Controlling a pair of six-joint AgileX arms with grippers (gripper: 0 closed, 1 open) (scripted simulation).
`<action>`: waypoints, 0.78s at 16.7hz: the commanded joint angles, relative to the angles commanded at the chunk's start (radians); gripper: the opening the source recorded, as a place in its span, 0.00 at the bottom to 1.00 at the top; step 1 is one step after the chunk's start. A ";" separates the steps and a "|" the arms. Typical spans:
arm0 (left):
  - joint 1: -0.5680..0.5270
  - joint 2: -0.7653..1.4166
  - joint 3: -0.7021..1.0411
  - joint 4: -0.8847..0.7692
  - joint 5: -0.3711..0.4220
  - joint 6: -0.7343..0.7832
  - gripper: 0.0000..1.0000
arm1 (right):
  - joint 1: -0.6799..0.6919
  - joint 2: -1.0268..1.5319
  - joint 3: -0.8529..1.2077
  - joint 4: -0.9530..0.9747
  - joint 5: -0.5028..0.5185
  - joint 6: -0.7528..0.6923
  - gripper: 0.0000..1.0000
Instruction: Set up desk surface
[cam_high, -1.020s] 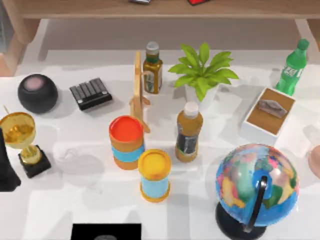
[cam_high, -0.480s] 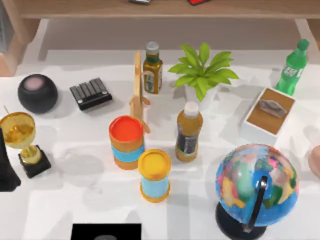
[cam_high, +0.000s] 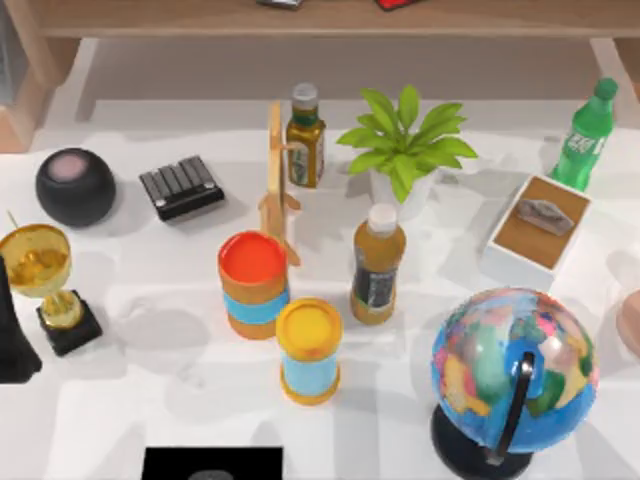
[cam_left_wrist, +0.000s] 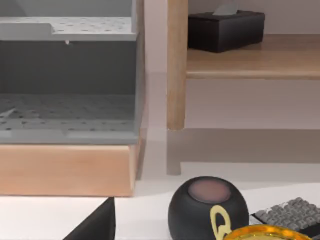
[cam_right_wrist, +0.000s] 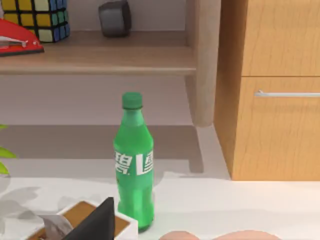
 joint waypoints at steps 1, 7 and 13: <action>0.000 0.000 0.000 0.000 0.000 0.000 1.00 | 0.000 0.000 0.000 0.000 0.000 0.000 1.00; -0.021 0.060 0.062 -0.002 -0.017 -0.001 1.00 | 0.000 0.000 0.000 0.000 0.000 0.000 1.00; -0.134 0.442 0.460 -0.023 -0.121 0.002 1.00 | 0.000 0.000 0.000 0.000 0.000 0.000 1.00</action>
